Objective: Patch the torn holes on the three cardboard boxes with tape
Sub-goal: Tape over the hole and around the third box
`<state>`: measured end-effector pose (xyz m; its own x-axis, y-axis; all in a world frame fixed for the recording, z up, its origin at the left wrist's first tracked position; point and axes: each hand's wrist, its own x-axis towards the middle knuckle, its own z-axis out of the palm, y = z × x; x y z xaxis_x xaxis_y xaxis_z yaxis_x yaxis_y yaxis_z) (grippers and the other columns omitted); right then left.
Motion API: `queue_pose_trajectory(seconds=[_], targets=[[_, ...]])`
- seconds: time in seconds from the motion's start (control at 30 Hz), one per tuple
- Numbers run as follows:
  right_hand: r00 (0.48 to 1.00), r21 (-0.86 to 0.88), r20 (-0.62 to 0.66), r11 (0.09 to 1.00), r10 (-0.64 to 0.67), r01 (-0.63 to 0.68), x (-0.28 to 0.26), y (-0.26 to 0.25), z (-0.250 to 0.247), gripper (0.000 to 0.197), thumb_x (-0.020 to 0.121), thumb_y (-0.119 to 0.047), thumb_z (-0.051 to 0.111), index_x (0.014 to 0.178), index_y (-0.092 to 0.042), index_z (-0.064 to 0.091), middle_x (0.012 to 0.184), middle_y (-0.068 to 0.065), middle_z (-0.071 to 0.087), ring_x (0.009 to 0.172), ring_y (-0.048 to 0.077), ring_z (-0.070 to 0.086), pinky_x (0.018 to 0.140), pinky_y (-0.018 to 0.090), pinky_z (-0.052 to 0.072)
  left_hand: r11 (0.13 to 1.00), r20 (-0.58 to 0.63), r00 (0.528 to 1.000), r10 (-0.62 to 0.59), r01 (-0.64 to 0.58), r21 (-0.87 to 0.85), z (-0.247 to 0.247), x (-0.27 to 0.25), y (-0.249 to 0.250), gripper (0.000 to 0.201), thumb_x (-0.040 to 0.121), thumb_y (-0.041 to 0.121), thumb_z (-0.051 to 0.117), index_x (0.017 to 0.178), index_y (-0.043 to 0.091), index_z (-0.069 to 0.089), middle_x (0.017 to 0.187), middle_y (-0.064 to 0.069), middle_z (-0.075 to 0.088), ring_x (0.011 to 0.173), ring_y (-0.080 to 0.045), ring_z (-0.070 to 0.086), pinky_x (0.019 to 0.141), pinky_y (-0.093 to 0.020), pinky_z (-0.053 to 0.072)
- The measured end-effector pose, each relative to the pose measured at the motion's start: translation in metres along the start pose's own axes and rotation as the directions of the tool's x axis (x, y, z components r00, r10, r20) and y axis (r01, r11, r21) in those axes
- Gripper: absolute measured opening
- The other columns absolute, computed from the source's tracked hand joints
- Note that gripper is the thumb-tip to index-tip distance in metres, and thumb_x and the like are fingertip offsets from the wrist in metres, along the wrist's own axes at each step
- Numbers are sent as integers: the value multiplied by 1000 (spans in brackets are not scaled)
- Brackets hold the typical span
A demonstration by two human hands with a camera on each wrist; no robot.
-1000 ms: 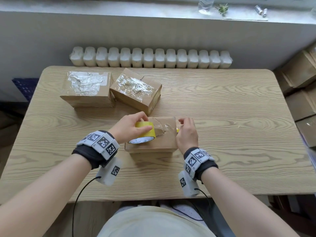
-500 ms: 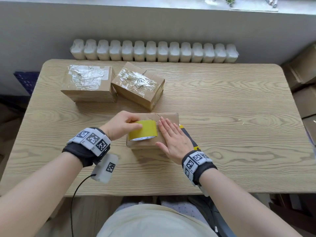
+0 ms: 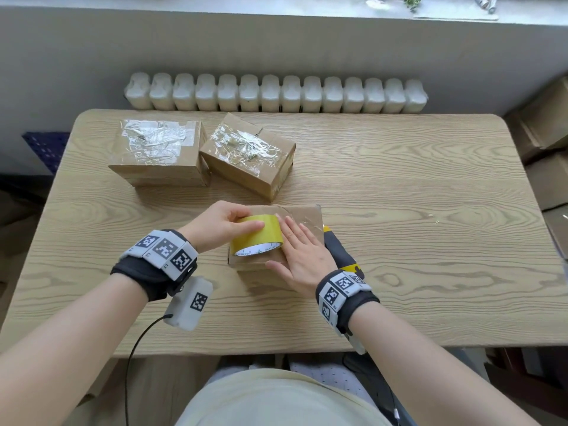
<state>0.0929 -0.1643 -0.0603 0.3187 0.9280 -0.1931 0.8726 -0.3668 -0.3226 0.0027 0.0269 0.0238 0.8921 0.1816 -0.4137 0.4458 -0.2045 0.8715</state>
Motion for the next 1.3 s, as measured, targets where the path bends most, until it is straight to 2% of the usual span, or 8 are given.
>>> queue_pose_trajectory(seconds=[0.13,0.4,0.53,0.73,0.87,0.97,1.13,1.3], targets=[[999,-29,33,1000,9,-8,1,3,1,78,91,-61,15,151,-16,-8,157,-8,-14,144,7,-12,118,29,-6,997,-23,1000,-6,8,76,-1,0,2,42,72,46,67,87,8,73,80,-10,70,73,-10,57,72,-31,45],[998,-21,40,999,43,-42,0,-4,-4,74,93,-58,21,151,-20,-6,158,-6,-11,145,12,-12,119,34,-3,883,-148,984,-96,153,444,-30,-17,-7,42,83,38,69,52,14,51,48,6,38,42,-6,34,44,-18,26],[1000,-26,3,1000,10,-10,1,-13,-2,66,96,-49,27,151,-28,-1,158,-11,-7,144,14,-13,118,40,-7,857,-153,984,-87,152,492,-27,-15,-1,14,82,38,69,85,26,64,67,8,56,62,-6,50,57,-23,36],[995,-23,98,1000,-9,12,4,-13,-10,64,93,-56,8,151,-30,0,158,-13,-7,145,8,-10,117,37,-10,783,-58,986,-155,158,602,-22,-12,11,25,88,36,58,108,27,69,87,8,60,85,-9,55,75,-22,39],[981,323,-176,946,79,-18,3,-2,-28,44,99,-27,37,141,-14,42,148,4,41,137,17,34,116,34,24,761,-33,982,-187,166,627,-25,-10,15,27,86,27,56,105,21,73,85,6,69,77,-11,62,70,-27,51],[856,305,-424,936,297,-173,-8,22,-27,33,85,-3,47,116,-2,60,115,13,61,107,29,58,93,39,49,751,-11,982,-190,153,642,-21,-9,17,27,86,21,53,105,21,72,91,6,68,75,-6,60,67,-22,49],[793,277,-130,790,595,-547,-24,59,-14,35,88,-11,53,123,-4,50,125,11,50,118,27,47,94,36,41,738,-30,980,-196,168,654,-16,-3,11,25,87,28,54,102,24,74,98,2,71,94,-15,62,83,-30,51],[734,183,67,715,676,-675,-19,68,-2,50,86,-35,65,124,-9,45,128,9,47,120,26,46,94,37,40,723,-21,979,-204,165,670,-15,0,8,27,89,39,55,104,24,71,100,-1,69,96,-17,61,86,-32,48]])
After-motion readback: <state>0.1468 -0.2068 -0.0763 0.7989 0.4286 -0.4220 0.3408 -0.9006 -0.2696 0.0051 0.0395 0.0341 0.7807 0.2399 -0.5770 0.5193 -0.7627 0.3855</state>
